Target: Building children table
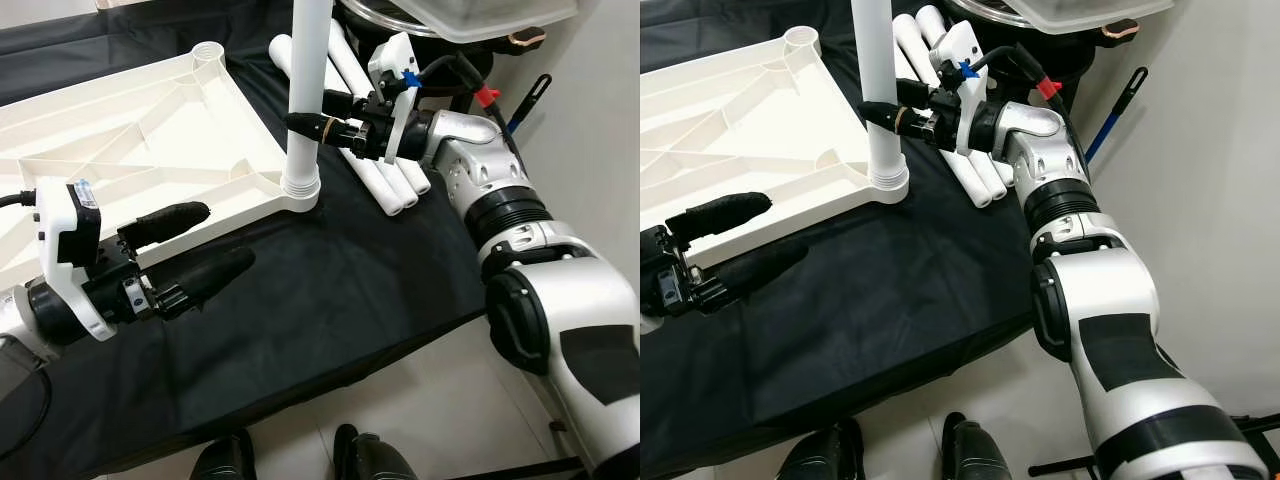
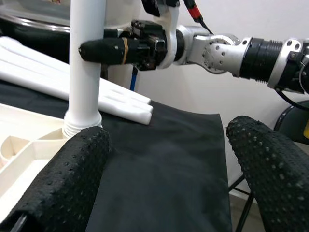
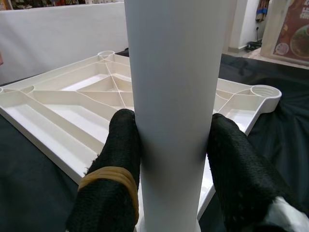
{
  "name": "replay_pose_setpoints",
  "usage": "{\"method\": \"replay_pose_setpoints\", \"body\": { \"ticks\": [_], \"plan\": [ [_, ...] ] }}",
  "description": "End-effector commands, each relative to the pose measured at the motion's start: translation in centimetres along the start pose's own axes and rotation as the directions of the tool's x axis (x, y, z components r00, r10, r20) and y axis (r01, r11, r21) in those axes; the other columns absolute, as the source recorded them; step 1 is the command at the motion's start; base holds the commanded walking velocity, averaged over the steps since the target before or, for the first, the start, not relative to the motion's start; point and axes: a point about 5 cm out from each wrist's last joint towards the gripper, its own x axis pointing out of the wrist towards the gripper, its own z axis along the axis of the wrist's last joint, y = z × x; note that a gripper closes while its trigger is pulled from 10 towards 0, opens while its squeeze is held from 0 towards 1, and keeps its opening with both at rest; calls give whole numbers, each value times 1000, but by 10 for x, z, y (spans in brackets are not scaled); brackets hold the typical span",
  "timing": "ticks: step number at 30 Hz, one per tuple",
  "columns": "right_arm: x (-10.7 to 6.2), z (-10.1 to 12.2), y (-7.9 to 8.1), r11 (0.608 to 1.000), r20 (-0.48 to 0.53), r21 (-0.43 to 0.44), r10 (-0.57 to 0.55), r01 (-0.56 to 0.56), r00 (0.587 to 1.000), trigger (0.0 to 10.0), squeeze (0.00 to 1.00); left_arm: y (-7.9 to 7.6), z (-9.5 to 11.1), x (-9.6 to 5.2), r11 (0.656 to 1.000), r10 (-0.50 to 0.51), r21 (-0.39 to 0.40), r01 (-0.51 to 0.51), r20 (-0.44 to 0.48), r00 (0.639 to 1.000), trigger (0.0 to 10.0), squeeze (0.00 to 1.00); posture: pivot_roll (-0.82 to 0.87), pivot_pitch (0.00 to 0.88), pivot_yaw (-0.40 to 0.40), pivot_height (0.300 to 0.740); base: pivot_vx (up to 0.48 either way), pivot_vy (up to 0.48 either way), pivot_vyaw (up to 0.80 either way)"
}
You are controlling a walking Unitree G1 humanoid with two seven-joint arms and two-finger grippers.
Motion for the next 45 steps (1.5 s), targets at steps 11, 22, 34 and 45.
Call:
{"method": "replay_pose_setpoints", "body": {
  "ticks": [11,22,34,45],
  "plan": [
    [40,-15,21,952,-103,-168,-277,257,955,0,0,0,1,7,1000,-21,16,21,16,1000,10000,0,75,265,-88,740,0,0,0],
    [62,-46,54,821,-162,22,-560,570,813,0,0,2,1,11,999,-25,28,24,34,999,10000,0,72,226,-102,740,0,0,0],
    [57,-44,74,734,-191,31,-661,678,725,10000,0,3,-1,15,999,-31,34,29,48,998,10000,0,53,212,-104,740,0,0,0],
    [26,-14,41,859,-106,131,-484,494,869,10000,1000,2,-2,17,999,-40,28,39,51,998,10000,0,46,222,-102,740,0,0,0]
  ]
}}
